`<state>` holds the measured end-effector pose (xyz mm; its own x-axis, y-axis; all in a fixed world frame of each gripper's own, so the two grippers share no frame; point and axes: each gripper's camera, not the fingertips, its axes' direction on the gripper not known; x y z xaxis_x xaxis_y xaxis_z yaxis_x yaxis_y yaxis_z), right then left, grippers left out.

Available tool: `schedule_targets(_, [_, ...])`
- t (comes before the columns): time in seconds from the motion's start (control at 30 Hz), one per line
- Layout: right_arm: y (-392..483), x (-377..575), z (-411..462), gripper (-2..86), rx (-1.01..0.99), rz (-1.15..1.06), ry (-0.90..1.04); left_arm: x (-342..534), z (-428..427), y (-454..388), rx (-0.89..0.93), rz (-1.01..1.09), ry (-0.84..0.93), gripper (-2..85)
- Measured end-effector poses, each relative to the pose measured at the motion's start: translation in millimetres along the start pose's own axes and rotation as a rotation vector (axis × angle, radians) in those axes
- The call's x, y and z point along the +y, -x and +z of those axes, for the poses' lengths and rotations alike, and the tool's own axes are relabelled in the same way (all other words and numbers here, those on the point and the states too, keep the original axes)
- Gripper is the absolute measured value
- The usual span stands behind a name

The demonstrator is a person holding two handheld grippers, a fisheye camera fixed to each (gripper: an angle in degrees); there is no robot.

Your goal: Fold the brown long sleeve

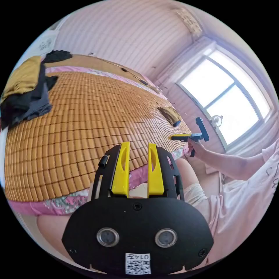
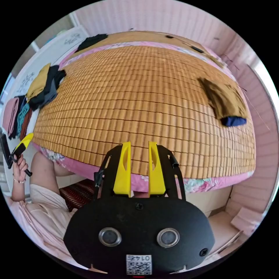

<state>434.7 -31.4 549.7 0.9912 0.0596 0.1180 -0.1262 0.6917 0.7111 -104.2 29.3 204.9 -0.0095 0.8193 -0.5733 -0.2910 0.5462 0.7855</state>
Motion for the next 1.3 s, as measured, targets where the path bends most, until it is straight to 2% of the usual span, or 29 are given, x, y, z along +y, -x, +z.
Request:
schedule_targets(0.13, [-72,34,-28,8.9,0.046,0.122,-0.164,-40,50,-43,0.080,0.179,0.115,10.2])
schedule_targets(0.3, [-154,72,-39,8.6,0.099,0.280,-0.356,-103,134,-96,0.065,0.379,0.323,10.4])
schedule_targets(0.5, [-244,67,-17,10.6,0.017,0.566,-0.388,-196,233,-148,0.057,0.571,0.437,9.8])
schedule_targets(0.53, [-252,65,-15,11.1,0.004,0.595,-0.396,-207,241,-152,0.079,0.571,0.430,9.5])
schedule_targets(0.57, [-266,59,-11,11.5,-0.021,0.629,-0.405,-230,257,-159,0.174,0.565,0.404,9.0])
schedule_targets(0.6, [-276,53,-7,11.7,-0.041,0.631,-0.420,-252,273,-166,0.264,0.548,0.377,8.9])
schedule_targets(0.67, [-288,40,-2,11.8,-0.042,0.604,-0.406,-282,298,-177,0.289,0.519,0.344,8.8])
schedule_targets(0.83, [-301,18,-2,10.4,0.092,0.472,-0.420,-332,375,-219,0.128,0.641,0.346,9.6])
schedule_targets(0.97, [-313,7,9,8.4,-0.016,0.437,-0.376,-354,439,-247,0.026,0.684,0.389,11.4])
schedule_targets(1.07, [-314,-3,8,7.8,0.045,0.463,-0.345,-365,476,-254,-0.014,0.641,0.449,11.4])
schedule_targets(1.13, [-313,-8,10,6.7,0.048,0.447,-0.315,-366,496,-254,-0.027,0.607,0.526,10.5])
schedule_targets(1.23, [-310,-13,9,4.2,0.029,0.412,-0.305,-371,500,-257,-0.002,0.587,0.522,5.9])
schedule_targets(1.3, [-304,-10,1,2.6,0.010,0.372,-0.364,-377,489,-261,0.006,0.604,0.502,1.1])
